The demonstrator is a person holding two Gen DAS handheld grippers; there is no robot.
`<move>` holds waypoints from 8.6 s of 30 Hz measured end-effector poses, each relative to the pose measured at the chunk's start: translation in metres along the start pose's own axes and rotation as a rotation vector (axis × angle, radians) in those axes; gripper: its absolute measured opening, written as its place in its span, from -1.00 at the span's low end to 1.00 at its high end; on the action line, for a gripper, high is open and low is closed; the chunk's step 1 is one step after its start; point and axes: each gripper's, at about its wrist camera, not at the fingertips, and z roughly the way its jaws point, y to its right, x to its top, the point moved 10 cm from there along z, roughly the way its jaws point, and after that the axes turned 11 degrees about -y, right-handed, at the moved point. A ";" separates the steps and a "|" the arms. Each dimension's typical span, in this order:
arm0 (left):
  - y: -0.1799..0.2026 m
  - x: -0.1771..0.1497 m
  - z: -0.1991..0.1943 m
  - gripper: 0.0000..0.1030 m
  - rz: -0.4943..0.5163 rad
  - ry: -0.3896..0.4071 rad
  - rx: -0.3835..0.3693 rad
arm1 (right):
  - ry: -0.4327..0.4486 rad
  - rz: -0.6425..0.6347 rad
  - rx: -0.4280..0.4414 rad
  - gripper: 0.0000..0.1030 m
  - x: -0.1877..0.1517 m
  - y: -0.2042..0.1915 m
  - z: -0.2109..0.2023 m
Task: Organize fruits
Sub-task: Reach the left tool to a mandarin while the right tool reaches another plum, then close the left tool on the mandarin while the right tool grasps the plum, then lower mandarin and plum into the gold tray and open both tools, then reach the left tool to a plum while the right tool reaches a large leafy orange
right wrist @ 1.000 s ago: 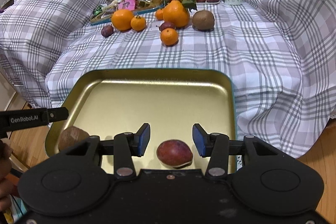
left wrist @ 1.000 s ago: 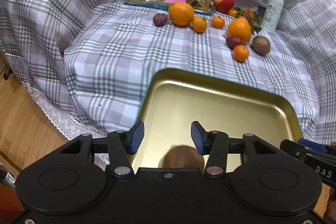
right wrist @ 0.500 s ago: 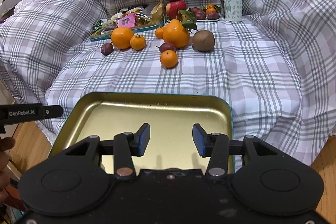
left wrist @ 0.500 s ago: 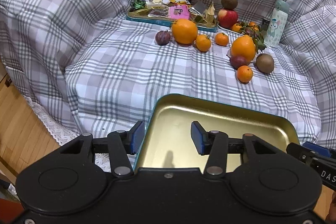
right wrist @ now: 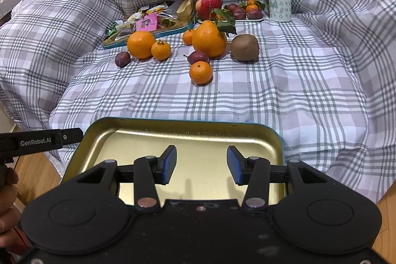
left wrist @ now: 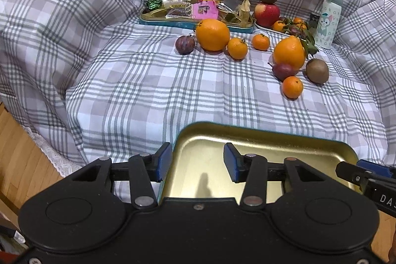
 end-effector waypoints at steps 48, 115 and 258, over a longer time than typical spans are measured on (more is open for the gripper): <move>0.011 0.150 0.120 0.03 0.088 0.007 -0.025 | 0.067 0.020 -0.034 0.05 0.169 0.010 0.121; 0.066 0.169 0.149 -0.07 -0.002 -0.079 -0.193 | 0.107 -0.102 -0.010 -0.27 0.165 -0.003 0.125; 0.071 -0.076 -0.007 -0.08 0.161 -0.083 -0.123 | 0.083 0.044 -0.077 -0.24 -0.064 0.035 -0.013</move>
